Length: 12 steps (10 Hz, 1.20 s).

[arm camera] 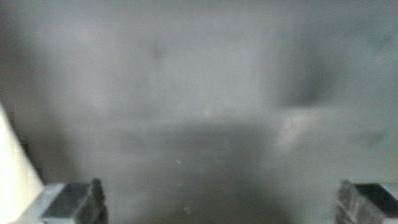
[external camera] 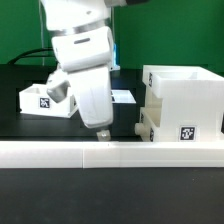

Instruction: Assemble drawer

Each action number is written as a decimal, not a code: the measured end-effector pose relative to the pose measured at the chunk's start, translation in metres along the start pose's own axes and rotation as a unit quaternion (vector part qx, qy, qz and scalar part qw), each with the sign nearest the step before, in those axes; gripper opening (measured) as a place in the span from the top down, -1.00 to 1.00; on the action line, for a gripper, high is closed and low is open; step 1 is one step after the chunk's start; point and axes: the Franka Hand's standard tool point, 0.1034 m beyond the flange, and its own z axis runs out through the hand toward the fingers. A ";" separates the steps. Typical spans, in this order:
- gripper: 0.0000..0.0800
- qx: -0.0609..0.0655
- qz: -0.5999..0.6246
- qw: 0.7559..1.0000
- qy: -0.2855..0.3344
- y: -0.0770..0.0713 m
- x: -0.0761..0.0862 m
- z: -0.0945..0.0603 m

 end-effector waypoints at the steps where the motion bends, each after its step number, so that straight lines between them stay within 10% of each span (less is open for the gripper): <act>1: -0.62 -0.007 0.001 1.000 -0.005 -0.001 -0.010 -0.012; 7: -0.62 -0.033 0.039 0.998 -0.037 -0.060 -0.039 -0.046; 12: -0.62 -0.034 0.124 0.991 -0.032 -0.059 -0.038 -0.042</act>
Offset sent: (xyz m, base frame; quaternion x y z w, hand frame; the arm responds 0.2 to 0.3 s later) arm -0.0296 -0.0053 0.0137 -0.0243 0.0049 0.0348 0.9991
